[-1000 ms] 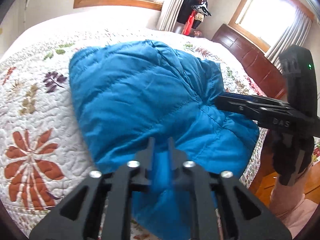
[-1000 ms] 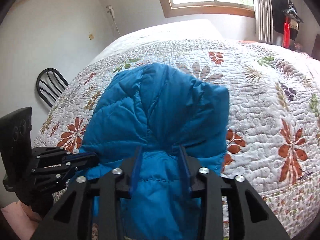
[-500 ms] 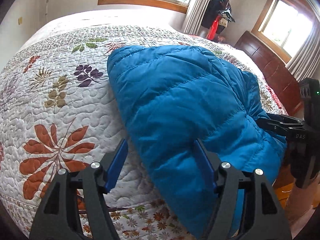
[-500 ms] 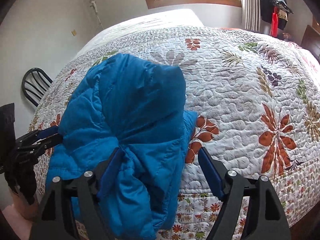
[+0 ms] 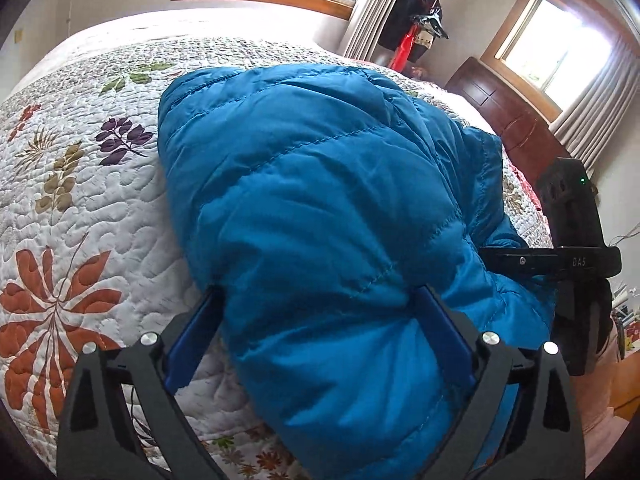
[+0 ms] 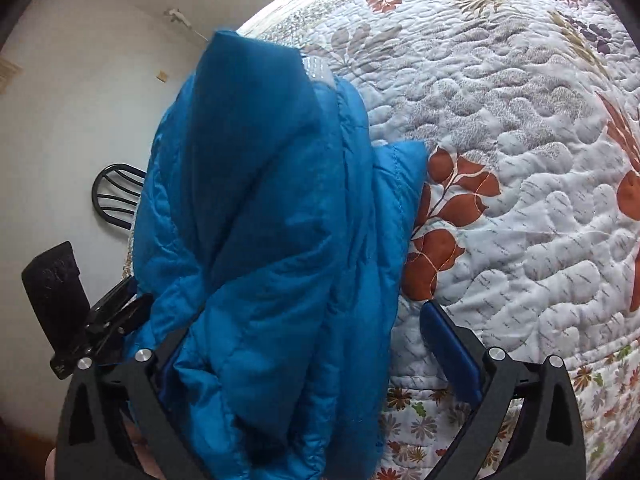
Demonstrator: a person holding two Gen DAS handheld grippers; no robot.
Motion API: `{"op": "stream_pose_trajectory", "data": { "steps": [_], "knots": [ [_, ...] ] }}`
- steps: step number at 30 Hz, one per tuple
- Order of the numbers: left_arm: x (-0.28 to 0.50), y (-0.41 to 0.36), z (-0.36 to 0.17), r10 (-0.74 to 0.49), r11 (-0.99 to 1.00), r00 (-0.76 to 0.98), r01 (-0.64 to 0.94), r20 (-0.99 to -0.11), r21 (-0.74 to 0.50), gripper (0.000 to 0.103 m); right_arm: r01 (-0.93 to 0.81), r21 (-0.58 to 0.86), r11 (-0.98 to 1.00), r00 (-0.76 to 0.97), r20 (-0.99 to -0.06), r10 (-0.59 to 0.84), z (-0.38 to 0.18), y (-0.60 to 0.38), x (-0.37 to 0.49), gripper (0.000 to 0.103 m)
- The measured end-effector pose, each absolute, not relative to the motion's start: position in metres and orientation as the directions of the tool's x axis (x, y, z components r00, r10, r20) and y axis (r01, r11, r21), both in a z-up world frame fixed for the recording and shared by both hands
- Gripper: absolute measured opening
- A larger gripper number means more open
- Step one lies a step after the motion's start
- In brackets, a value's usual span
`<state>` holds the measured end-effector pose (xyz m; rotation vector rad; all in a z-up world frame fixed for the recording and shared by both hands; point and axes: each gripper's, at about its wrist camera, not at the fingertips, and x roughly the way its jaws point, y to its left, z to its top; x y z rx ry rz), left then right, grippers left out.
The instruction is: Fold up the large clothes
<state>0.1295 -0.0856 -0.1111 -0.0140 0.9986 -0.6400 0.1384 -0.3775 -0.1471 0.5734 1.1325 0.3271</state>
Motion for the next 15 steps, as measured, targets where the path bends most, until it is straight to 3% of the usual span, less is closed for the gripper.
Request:
{"op": "stream_pose_trajectory", "data": {
  "steps": [5, 13, 15],
  "knots": [
    [0.129, -0.077, -0.11, -0.509, 0.817, 0.345, 0.482, -0.789, -0.316, 0.094, 0.018, 0.591, 0.806, 0.407, -0.741, 0.534, -0.147, -0.376, 0.137, 0.1],
    [0.142, -0.067, -0.128, -0.603, 0.772, 0.249, 0.424, -0.758, -0.474, 0.096, -0.022, 0.622, 0.782, 0.422, -0.704, 0.572, -0.155, -0.381, 0.141, 0.099],
    [0.141, -0.071, -0.127, -0.606, 0.77, 0.255, 0.426, -0.754, -0.475, 0.095, -0.053, 0.663, 0.746, 0.422, -0.663, 0.619, -0.157, -0.381, 0.138, 0.086]
  ]
}}
